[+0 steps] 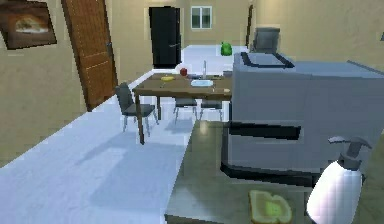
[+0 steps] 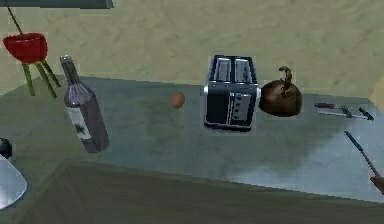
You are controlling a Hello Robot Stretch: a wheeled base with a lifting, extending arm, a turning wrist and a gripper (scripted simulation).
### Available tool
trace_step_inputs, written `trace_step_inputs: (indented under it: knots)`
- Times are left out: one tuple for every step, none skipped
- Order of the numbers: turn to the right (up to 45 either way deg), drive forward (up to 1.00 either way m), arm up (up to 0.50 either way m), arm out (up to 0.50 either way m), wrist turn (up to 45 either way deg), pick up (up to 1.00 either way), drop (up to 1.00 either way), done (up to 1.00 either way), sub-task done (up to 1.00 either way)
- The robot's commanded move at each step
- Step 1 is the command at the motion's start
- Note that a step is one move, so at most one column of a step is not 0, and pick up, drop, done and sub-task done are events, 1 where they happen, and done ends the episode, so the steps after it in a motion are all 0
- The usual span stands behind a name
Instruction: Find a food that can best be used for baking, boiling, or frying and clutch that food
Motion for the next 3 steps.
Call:
trace_step_inputs:
  knots:
    - [45.0,0.0,0.0,0.0,0.0,0.0,0.0,0.0,0.0]
    - [45.0,0.0,0.0,0.0,0.0,0.0,0.0,0.0,0.0]
    - [45.0,0.0,0.0,0.0,0.0,0.0,0.0,0.0,0.0]
